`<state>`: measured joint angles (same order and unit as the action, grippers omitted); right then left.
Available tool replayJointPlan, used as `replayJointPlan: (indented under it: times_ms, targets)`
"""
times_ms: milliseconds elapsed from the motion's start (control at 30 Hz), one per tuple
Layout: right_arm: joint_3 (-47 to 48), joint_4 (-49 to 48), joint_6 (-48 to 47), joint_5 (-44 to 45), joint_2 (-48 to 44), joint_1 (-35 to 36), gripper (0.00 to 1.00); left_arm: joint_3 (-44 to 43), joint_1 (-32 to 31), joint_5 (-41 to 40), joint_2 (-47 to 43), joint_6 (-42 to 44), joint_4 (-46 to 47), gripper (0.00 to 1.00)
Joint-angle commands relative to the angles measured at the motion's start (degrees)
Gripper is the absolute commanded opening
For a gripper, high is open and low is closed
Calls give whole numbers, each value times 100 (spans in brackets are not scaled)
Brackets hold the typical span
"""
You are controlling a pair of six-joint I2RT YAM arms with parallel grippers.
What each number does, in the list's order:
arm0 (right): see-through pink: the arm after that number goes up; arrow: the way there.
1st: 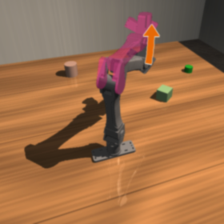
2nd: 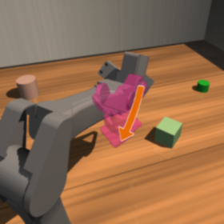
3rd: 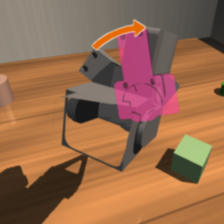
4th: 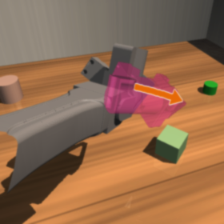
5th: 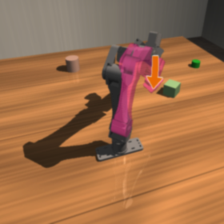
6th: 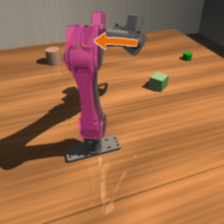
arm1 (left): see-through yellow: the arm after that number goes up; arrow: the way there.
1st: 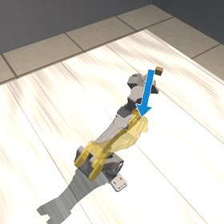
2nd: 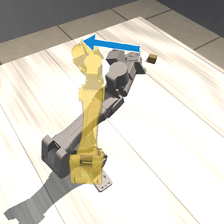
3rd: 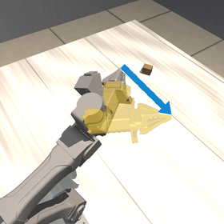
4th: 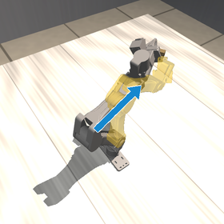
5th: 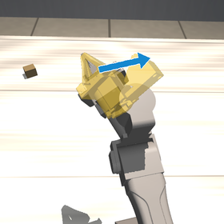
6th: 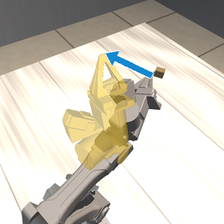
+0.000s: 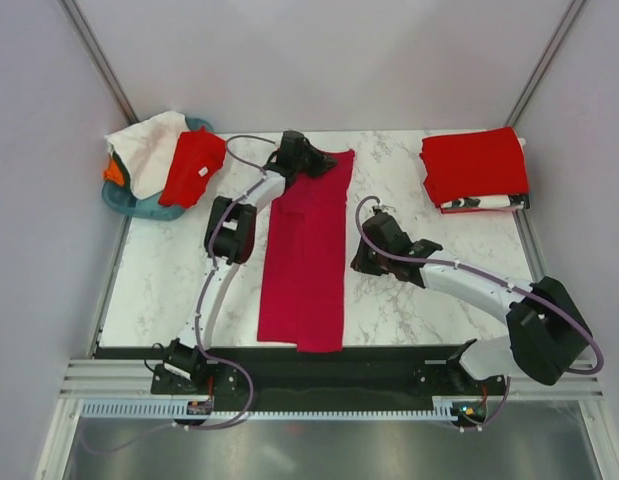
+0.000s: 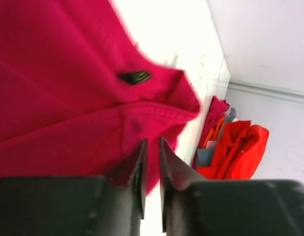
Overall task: Fold and stack the t-shirts
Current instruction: Fold the tshirt
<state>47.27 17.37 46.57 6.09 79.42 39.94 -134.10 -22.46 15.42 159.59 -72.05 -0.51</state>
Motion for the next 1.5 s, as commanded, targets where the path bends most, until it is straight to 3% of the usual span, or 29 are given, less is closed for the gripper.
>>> replayJointPlan:
  times_ms: [0,133,300,467,633,900,1100,1233,1267,1367,1467]
  targets:
    - [142,-119,-463,261,-155,-319,28,86,242,-82,-1445,830,79,23]
    - [581,-233,-876,8,406,-812,33,497,321,-250,-2386,1649,-527,37]
    - [1214,-1013,-921,-906,1259,-1593,46,1946,435,145,-3845,2765,-765,38]
    - [2485,-1314,-851,-1443,2700,-2034,47,4188,514,207,-5531,2863,-749,38]
    - [3612,-1587,-579,-2023,4148,-2456,44,6075,383,304,-6579,2732,-687,38]
    - [5151,-1693,-192,-2586,5619,-2737,44,7705,-188,251,-7986,3039,-827,38]
    - [6109,-1605,-34,-2587,6384,-2746,44,8707,-277,58,-9005,3065,-1214,38]
    - [6558,-1482,72,-2411,6796,-2764,34,9129,-285,57,-9472,3109,-1425,38]
    - [6715,-1464,115,-2358,6858,-2781,23,9174,-285,84,-9586,3109,-1451,38]
    - [7102,-1359,274,-2340,7113,-2904,3,9288,-285,32,-9692,3223,-1670,38]
    - [7453,-1306,388,-2340,7281,-3106,0,9455,-285,-188,-9815,3320,-1829,38]
